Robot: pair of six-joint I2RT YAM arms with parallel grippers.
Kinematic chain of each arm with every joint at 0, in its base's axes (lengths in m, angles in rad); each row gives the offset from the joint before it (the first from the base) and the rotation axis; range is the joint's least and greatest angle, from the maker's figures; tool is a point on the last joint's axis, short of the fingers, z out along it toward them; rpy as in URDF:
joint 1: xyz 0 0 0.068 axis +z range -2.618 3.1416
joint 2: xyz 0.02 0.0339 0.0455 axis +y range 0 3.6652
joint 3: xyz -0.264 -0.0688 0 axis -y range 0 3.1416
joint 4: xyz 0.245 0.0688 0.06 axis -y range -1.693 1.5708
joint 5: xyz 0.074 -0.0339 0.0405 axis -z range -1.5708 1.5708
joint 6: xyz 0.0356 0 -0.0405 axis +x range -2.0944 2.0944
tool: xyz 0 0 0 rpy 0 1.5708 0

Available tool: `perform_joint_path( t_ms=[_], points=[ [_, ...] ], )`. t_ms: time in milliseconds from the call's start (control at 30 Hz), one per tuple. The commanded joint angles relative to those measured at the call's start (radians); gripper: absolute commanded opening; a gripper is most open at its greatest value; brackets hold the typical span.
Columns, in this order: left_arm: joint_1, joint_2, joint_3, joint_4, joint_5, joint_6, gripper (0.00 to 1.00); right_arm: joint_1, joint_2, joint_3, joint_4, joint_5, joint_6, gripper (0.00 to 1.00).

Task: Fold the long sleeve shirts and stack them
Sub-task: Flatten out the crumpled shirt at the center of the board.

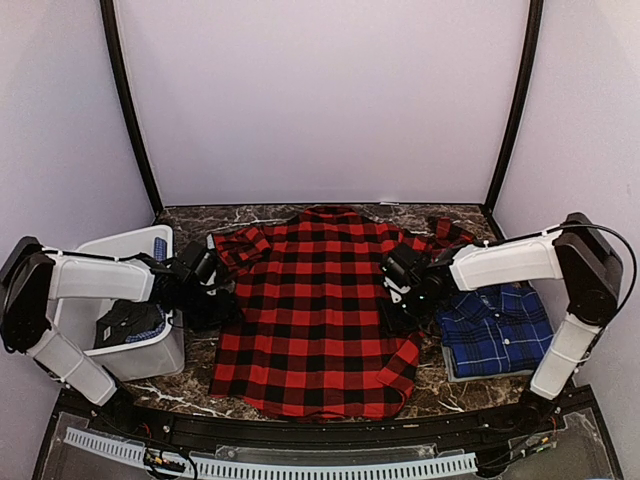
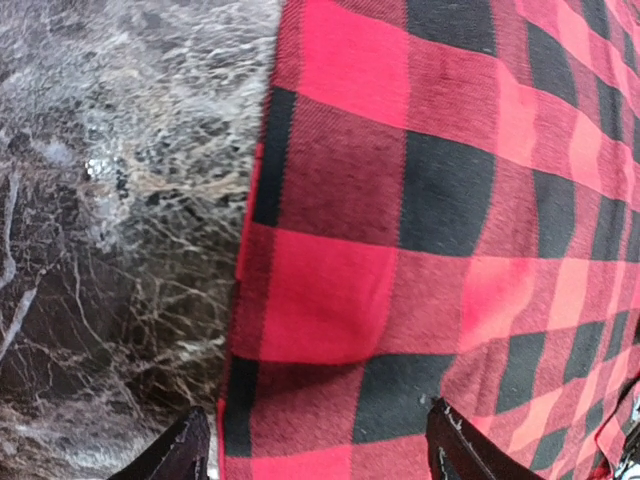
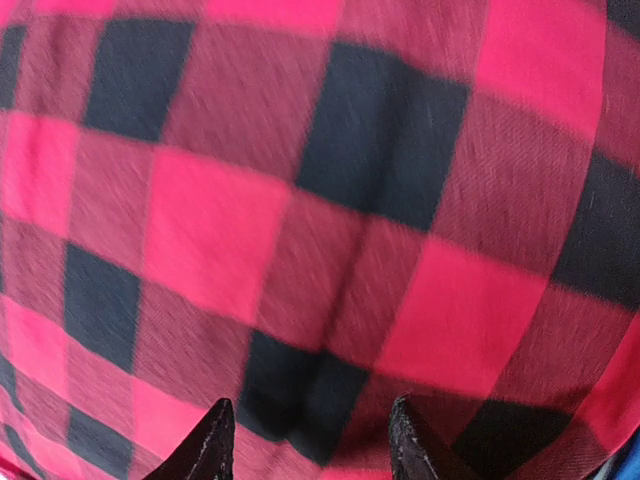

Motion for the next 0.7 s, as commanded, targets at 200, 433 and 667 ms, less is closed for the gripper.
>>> perform_joint_path(
  t_ms=[200, 433, 667],
  points=[
    [-0.097, -0.013, 0.114, -0.030, 0.047, 0.050, 0.74, 0.006, -0.079, -0.108, -0.019, -0.061, 0.032, 0.50],
    [-0.135, 0.120, 0.116, 0.038, 0.110, 0.073, 0.73, 0.006, -0.170, -0.177, -0.087, -0.047, 0.052, 0.50],
    [-0.134, 0.161, 0.092, -0.013, 0.063, 0.072, 0.74, 0.006, -0.276, -0.291, -0.110, -0.105, 0.095, 0.50]
  ],
)
